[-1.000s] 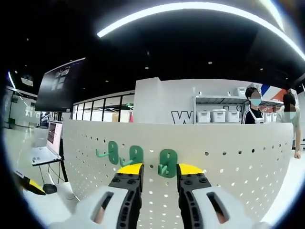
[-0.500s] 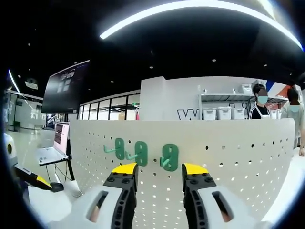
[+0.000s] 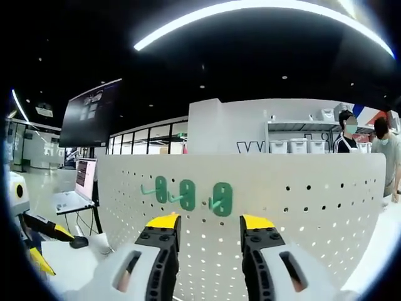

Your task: Insert the hook assembly into the mounting plate slot until the hook locks in place.

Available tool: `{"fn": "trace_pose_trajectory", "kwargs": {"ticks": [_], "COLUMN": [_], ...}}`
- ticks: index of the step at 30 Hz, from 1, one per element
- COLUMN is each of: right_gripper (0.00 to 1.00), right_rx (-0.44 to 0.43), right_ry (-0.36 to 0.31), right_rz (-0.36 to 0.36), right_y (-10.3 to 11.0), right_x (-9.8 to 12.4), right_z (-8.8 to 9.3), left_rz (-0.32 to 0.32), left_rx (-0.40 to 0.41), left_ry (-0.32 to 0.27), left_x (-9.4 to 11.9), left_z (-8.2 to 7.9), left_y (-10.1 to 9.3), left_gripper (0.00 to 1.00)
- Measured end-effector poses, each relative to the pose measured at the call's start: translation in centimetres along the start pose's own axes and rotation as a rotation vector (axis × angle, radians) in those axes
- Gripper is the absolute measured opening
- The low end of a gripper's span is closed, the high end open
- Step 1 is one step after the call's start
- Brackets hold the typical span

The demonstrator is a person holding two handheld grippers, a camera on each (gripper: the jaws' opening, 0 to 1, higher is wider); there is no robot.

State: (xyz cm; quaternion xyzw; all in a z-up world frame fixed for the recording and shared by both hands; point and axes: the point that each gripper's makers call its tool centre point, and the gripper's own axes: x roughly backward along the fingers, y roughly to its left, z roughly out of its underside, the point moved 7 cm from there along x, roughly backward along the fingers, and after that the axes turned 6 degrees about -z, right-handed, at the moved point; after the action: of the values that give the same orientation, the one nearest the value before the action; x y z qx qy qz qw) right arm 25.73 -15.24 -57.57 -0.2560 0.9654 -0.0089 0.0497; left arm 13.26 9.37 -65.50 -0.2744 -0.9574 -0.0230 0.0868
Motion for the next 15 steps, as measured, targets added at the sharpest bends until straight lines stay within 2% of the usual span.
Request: {"fn": "trace_pose_trajectory", "kwargs": {"ticks": [15], "right_gripper": [0.39], "right_rx": [0.009], "right_ry": [0.029], "right_rz": [-0.052], "right_y": [0.2], "right_x": [3.7], "right_z": [0.9], "left_rz": [0.004], "left_rx": [0.006], "left_ry": [0.008], "left_x": [-0.6], "left_z": [0.5], "left_y": [0.0], "left_gripper": [0.7]}}
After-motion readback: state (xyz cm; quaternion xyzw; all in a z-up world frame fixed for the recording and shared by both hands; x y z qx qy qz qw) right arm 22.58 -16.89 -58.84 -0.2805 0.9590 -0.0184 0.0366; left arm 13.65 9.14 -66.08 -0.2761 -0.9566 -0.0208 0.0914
